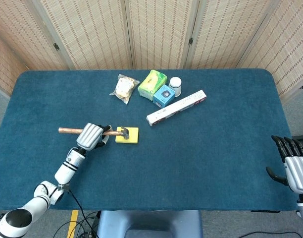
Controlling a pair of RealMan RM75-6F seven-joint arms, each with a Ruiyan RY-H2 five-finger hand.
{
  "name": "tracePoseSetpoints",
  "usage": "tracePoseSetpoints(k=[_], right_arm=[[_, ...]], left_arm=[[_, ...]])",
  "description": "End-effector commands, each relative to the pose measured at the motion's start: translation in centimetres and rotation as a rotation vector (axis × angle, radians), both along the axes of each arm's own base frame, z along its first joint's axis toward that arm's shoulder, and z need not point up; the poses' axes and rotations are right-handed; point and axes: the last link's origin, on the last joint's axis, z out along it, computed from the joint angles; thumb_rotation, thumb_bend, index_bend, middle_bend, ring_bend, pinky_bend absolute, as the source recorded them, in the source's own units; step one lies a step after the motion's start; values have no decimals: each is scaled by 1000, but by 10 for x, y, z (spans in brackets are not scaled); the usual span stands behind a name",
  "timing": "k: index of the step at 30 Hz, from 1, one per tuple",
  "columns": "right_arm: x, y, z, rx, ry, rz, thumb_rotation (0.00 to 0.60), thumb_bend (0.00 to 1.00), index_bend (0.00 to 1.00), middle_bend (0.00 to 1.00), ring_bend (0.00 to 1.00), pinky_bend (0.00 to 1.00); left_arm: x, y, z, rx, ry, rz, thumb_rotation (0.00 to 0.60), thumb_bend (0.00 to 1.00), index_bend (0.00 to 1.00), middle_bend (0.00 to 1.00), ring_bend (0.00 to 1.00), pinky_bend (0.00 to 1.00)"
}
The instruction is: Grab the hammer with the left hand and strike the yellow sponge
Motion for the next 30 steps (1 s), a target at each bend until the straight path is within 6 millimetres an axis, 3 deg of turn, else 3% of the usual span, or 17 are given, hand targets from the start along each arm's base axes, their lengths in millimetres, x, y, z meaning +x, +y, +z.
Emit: tracePoseSetpoints(k=[1, 8, 13, 18, 25, 26, 30], right_arm=[[0, 0, 1, -4, -1, 2, 600, 200, 0, 120, 72, 92], [2, 1, 2, -9, -4, 12, 600, 200, 0, 120, 72, 93], [1, 0, 0, -4, -5, 14, 600, 200, 0, 120, 72, 92], [1, -2, -3, 6, -8, 21, 600, 201, 0, 120, 72, 92], [2, -4, -3, 8, -8, 22, 600, 200, 0, 120, 72, 92], [2, -4, -3, 9, -9, 21, 600, 201, 0, 120, 72, 92], [1, -3, -3, 5, -10, 18, 600, 201, 0, 120, 72, 92]], left_arm=[[0, 0, 2, 3, -16, -4, 600, 660, 742, 727, 711, 853], [0, -4, 33, 50, -101, -51, 600, 660, 743, 727, 711, 853], [-12, -25, 47, 9, -117, -69, 600, 660, 742, 727, 711, 852], [-19, -52, 40, -84, -69, -64, 600, 660, 737, 727, 702, 841], [-19, -70, 20, -203, 7, -18, 600, 657, 672, 680, 654, 792], [-19, -70, 18, -214, 20, -12, 600, 641, 647, 660, 643, 776], [-15, -70, 21, -228, 27, 20, 600, 279, 325, 417, 445, 599]])
